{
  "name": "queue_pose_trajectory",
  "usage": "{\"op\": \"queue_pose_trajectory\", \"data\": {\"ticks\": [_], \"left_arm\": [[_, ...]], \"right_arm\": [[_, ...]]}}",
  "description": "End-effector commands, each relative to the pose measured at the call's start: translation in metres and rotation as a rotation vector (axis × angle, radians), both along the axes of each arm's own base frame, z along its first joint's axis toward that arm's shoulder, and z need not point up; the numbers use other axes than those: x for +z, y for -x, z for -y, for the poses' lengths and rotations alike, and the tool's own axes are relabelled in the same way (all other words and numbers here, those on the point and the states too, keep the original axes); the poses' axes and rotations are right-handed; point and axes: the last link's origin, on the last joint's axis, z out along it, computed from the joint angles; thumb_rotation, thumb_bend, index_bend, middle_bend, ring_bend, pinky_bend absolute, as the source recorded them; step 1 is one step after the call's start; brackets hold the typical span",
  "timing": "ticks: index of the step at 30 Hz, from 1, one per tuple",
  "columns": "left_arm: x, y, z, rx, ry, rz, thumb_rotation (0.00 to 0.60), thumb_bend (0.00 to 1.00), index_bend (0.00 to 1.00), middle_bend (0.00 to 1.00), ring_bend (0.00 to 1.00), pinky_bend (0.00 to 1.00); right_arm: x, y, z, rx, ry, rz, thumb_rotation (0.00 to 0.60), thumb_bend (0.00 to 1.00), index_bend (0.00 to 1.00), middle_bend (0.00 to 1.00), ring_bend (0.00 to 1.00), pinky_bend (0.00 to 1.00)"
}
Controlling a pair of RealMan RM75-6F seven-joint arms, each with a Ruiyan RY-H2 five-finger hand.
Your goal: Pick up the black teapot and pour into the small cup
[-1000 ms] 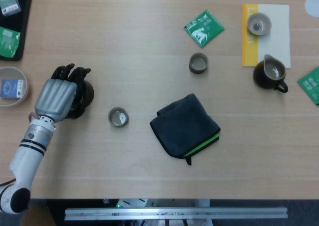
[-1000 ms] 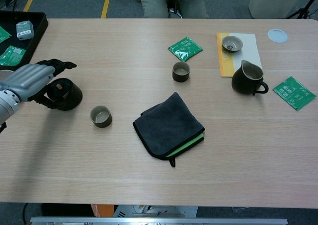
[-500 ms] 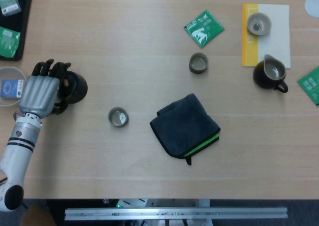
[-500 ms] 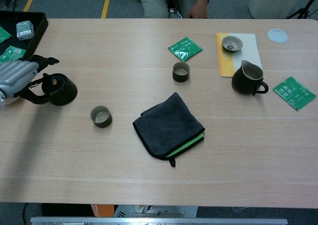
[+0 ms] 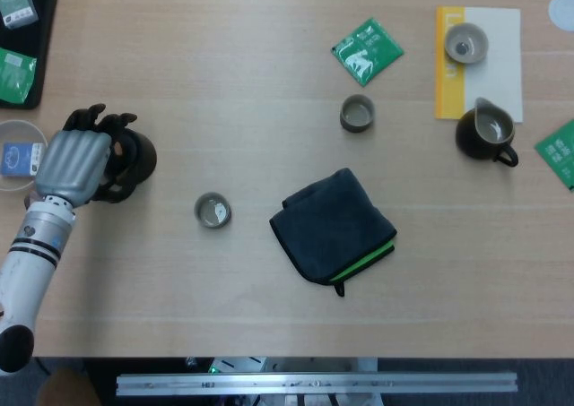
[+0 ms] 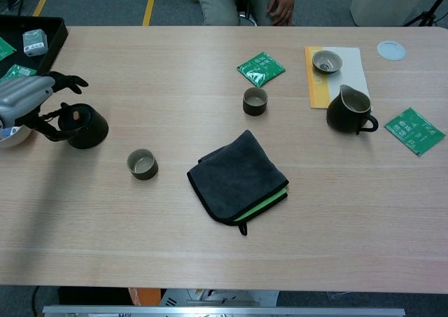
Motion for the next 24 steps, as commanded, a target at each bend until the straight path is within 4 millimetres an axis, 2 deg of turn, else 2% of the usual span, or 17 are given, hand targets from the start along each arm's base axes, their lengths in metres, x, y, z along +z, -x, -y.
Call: {"op": "queue_pose_trajectory", "data": {"ticks": [1,6,9,24], "left_arm": [[-0.002,-0.002,-0.010,-0.020,0.005,-0.065,0.305,0.22,0.15,0.29,0.07,0.09],[-0.007,-0.003,-0.017,-0.021,0.031,-0.149,0.137,0.21,0.19,0.32,0.08,0.09],[-0.008,-0.001,-0.021,-0.020,0.032,-0.192,0.096,0.20,0.19,0.32,0.08,0.09],[0.005,0.019,-0.034,0.061,-0.008,-0.310,0.072,0.19,0.20,0.32,0.08,0.09]], "right_arm": [[0.000,0.001,-0.001,-0.001,0.002,0.001,0.600,0.19,0.46,0.42,0.29,0.32],[0.001,0.003,-0.002,-0.008,0.007,0.002,0.600,0.19,0.46,0.42,0.29,0.32],[0.002,0.003,-0.002,-0.007,0.009,0.003,0.600,0.19,0.46,0.42,0.29,0.32],[0.001,0.002,-0.001,-0.005,0.005,0.000,0.600,0.19,0.46,0.42,0.29,0.32]]}}
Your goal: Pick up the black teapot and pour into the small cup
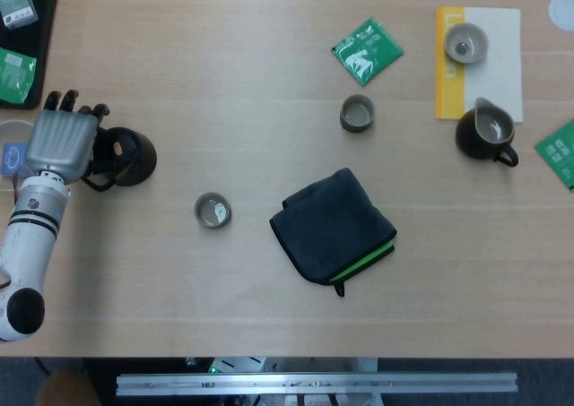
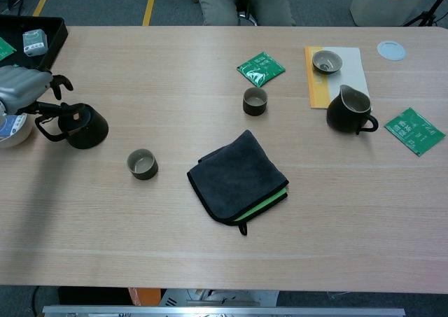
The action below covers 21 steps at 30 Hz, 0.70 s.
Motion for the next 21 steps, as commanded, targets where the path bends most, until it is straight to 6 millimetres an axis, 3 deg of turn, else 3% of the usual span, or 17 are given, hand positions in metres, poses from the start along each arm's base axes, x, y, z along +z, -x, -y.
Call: {"op": "queue_pose_trajectory", "data": {"ticks": [1,9,21], "left_arm": [[0.004,0.006,-0.001,0.019,-0.008,-0.016,0.073,0.19,0.20,0.32,0.08,0.09],[0.002,0.017,0.003,0.071,0.020,-0.022,0.042,0.17,0.20,0.33,0.09,0.09],[-0.010,0.011,0.006,0.079,0.074,0.052,0.019,0.17,0.20,0.34,0.09,0.09]], "right_arm": [[0.000,-0.001,0.000,0.001,-0.002,-0.001,0.600,0.19,0.46,0.42,0.29,0.32],[-0.002,-0.003,0.002,0.006,-0.009,-0.003,0.600,0.19,0.46,0.42,0.29,0.32],[-0.002,-0.005,0.001,0.003,-0.008,-0.007,0.600,0.19,0.46,0.42,0.29,0.32]]}}
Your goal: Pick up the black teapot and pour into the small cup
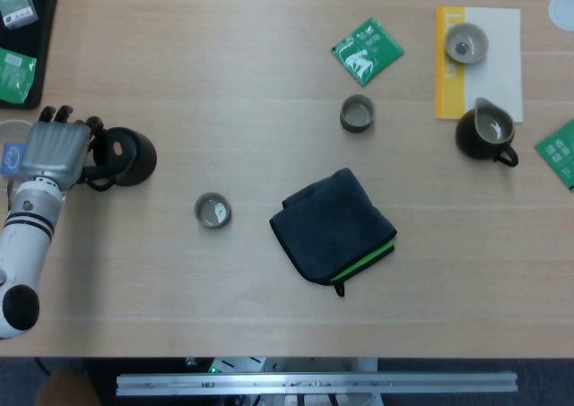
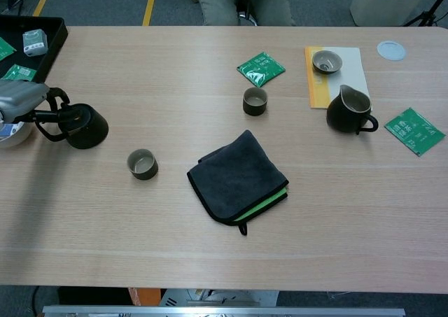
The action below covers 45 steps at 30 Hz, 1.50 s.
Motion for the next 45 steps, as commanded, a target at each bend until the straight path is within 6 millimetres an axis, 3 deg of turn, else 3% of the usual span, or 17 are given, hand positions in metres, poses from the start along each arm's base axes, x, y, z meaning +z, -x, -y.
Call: {"op": "queue_pose_trajectory", "data": {"ticks": [1,21,23,28,31,45], "left_arm": [[-0.003,-0.004,0.002,-0.002,0.018,0.019,0.017,0.17,0.20,0.34,0.09,0.09],[-0.018,-0.045,0.025,-0.138,0.092,0.136,0.024,0.17,0.20,0.34,0.09,0.09],[-0.015,-0.048,0.027,-0.176,0.084,0.128,0.071,0.17,0.19,0.34,0.09,0.09],[-0.003,-0.047,0.035,-0.239,0.070,0.103,0.462,0.17,0.11,0.27,0.09,0.09],[0.004,-0.044,0.041,-0.250,0.066,0.101,0.584,0.17,0.07,0.23,0.09,0.09],[0.010,-0.039,0.053,-0.220,0.086,0.142,0.600,0.17,0.00,0.16,0.07,0.08]], "right_arm": [[0.000,0.000,0.000,-0.002,0.001,0.000,0.600,0.19,0.46,0.42,0.29,0.32],[0.000,0.004,-0.004,-0.011,0.007,0.003,0.600,0.18,0.46,0.42,0.28,0.32],[0.000,0.004,-0.003,-0.010,0.006,0.004,0.600,0.18,0.46,0.42,0.28,0.32],[-0.001,0.004,-0.002,-0.005,0.002,0.007,0.600,0.19,0.46,0.42,0.28,0.32],[-0.002,0.004,-0.001,-0.002,0.000,0.008,0.600,0.19,0.46,0.42,0.28,0.32],[-0.002,0.002,0.000,0.004,0.002,0.009,0.600,0.19,0.46,0.42,0.28,0.32]]}}
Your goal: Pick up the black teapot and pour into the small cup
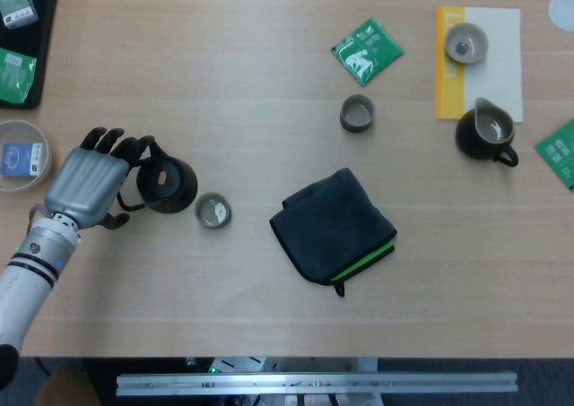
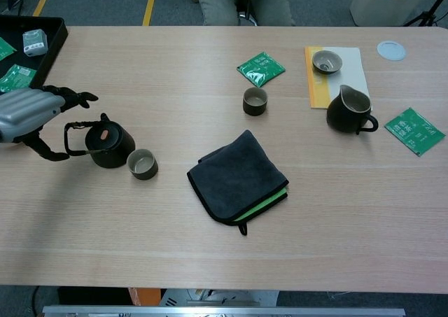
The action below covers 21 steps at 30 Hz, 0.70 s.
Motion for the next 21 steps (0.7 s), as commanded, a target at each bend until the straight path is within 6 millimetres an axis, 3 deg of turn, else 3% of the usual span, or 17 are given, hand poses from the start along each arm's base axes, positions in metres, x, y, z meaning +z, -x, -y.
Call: {"op": "queue_pose_trajectory", "data": {"ticks": [1,11,21], "left_arm": [[0.000,-0.001,0.001,0.007,0.002,0.006,0.600,0.17,0.00,0.16,0.07,0.08],[-0.012,-0.003,0.007,0.034,0.014,0.038,0.600,0.17,0.00,0.16,0.07,0.08],[-0.020,-0.006,-0.004,0.035,-0.013,0.049,0.600,0.17,0.00,0.16,0.07,0.08]], "right_arm": [[0.001,0.000,0.000,0.000,0.002,0.001,0.600,0.19,0.46,0.42,0.28,0.32],[0.003,0.004,-0.002,-0.007,0.008,0.004,0.600,0.19,0.46,0.42,0.29,0.32],[0.004,0.008,-0.004,-0.017,0.014,0.009,0.600,0.19,0.46,0.42,0.28,0.32]]}}
